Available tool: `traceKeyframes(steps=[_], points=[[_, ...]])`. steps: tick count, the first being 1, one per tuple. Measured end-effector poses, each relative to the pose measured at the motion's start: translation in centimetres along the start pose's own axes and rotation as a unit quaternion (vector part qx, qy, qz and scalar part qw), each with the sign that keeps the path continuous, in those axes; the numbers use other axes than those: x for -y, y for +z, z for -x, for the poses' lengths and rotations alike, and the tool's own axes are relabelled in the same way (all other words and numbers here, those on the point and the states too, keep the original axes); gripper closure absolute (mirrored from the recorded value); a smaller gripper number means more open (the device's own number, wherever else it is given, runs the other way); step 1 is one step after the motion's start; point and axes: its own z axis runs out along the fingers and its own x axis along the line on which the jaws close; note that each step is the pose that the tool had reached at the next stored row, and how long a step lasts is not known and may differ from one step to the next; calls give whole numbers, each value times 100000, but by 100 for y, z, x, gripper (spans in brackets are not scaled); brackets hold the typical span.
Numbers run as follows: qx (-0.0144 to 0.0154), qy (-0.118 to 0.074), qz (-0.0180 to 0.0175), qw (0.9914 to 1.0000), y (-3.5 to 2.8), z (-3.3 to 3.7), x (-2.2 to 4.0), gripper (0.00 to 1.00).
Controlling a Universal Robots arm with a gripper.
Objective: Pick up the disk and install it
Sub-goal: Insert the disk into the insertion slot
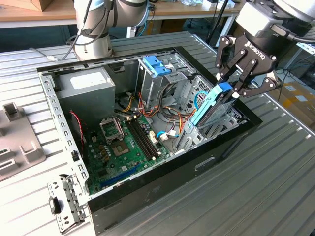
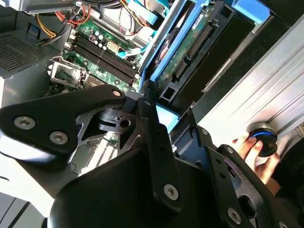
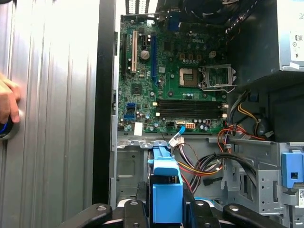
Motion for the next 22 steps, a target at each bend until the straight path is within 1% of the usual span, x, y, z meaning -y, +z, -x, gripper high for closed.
traceKeyframes(steps=[8,9,13,15,16,19,22], points=[[-9,2,-3,100000,0,0,0,62],[13,-2,-3,100000,2,0,0,56],[-1,1,0,100000,1,0,0,57],[-4,-1,0,100000,1,0,0,71],[-1,-2,0,100000,2,0,0,71],[-1,0,-1,100000,2,0,0,89],[-2,0,-1,100000,2,0,0,89]])
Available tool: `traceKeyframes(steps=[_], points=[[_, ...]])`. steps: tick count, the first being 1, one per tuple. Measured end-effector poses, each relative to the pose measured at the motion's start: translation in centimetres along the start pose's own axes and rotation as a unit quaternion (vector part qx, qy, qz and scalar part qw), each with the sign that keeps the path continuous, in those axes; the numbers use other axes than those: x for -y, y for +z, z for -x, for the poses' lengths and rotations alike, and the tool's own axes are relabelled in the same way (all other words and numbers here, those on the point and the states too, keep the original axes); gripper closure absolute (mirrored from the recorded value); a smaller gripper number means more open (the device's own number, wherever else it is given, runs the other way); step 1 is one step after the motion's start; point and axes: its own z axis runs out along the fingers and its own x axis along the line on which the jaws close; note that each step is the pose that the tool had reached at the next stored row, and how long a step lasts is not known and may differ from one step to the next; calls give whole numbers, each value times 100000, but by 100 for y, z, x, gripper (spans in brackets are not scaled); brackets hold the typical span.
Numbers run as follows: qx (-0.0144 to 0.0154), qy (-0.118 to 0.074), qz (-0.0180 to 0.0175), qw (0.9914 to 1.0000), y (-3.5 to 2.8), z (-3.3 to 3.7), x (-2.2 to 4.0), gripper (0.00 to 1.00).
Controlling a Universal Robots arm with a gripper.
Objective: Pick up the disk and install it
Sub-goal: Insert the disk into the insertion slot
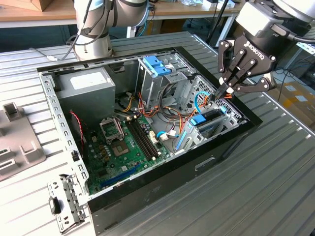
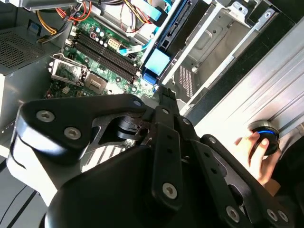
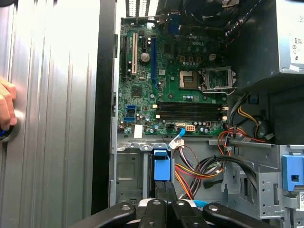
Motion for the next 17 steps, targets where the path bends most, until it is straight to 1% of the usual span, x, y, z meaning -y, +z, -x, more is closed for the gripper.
traceKeyframes(steps=[11,13,15,17], points=[[2,-2,0,100000,2,0,0,89],[22,-4,-2,100000,27,-5,3,89],[-3,-2,2,100000,87,-15,11,89],[-1,-6,1,100000,122,-21,19,89]])
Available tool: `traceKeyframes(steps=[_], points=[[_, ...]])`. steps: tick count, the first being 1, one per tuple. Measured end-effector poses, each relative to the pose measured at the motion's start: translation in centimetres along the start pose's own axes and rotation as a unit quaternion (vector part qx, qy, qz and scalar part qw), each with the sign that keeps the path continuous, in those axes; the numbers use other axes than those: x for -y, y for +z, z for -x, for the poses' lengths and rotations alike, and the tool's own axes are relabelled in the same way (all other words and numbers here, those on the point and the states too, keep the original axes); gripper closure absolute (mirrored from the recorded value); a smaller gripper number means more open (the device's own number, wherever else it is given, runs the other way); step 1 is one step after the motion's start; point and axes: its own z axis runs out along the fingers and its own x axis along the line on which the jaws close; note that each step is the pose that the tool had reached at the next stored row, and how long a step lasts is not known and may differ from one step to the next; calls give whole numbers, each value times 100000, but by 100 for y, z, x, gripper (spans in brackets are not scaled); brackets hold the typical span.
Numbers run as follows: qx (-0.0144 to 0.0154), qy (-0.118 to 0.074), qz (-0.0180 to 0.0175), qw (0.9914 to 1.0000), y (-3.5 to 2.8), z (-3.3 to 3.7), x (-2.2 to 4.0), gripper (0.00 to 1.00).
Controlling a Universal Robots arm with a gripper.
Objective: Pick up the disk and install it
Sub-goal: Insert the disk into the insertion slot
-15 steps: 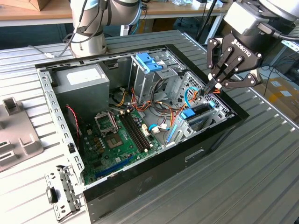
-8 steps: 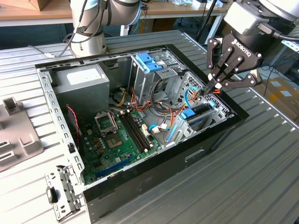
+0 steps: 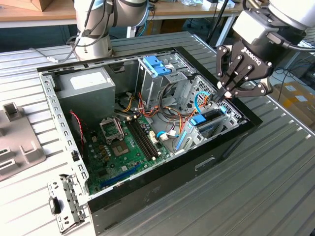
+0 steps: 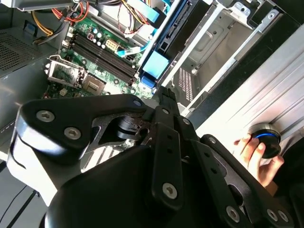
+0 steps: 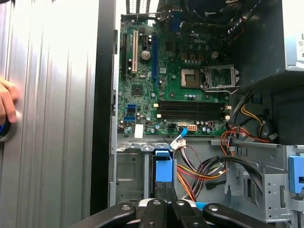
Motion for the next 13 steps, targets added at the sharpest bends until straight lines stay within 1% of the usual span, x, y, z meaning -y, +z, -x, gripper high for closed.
traceKeyframes(steps=[2,4,6,9,13], points=[[2,-1,1,100000,48,-6,19,89],[6,1,0,100000,68,-9,47,89],[-5,6,3,100000,87,-12,100,89],[-32,7,9,100000,117,-16,201,89],[-27,4,9,100000,123,-17,257,89]])
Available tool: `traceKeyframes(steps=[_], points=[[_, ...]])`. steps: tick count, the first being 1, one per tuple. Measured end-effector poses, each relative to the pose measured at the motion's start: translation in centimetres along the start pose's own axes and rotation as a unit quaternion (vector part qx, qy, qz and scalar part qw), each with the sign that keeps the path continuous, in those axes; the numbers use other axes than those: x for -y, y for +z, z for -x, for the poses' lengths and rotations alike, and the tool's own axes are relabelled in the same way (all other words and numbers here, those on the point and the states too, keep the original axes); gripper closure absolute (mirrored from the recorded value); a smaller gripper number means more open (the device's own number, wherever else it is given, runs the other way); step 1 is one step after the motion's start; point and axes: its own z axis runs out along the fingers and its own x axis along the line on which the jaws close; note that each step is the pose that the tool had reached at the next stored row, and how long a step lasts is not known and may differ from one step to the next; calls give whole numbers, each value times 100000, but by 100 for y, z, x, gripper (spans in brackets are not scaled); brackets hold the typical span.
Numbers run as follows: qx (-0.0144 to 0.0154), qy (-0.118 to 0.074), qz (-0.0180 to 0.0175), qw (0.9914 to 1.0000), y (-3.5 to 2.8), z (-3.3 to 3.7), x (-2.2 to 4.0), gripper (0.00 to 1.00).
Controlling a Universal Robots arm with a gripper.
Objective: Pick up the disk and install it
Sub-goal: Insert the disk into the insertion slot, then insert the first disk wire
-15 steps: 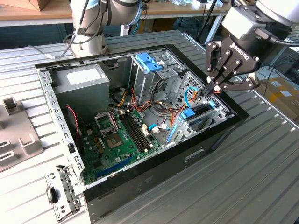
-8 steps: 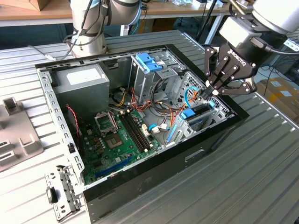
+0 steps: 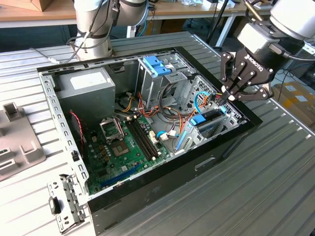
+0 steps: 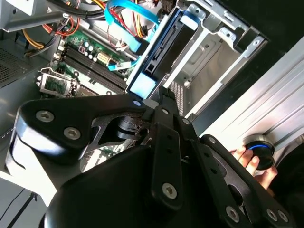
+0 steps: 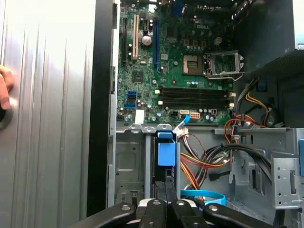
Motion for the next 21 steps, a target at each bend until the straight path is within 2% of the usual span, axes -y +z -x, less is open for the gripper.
traceKeyframes(steps=[7,11,13,14,21], points=[[1,0,-2,100000,-2,-35,77,89],[5,1,-1,100000,-1,-45,158,89],[2,2,-2,100000,-6,-46,226,89],[0,2,-1,100000,-8,-45,242,89],[5,4,-2,100000,-8,-46,248,89]])
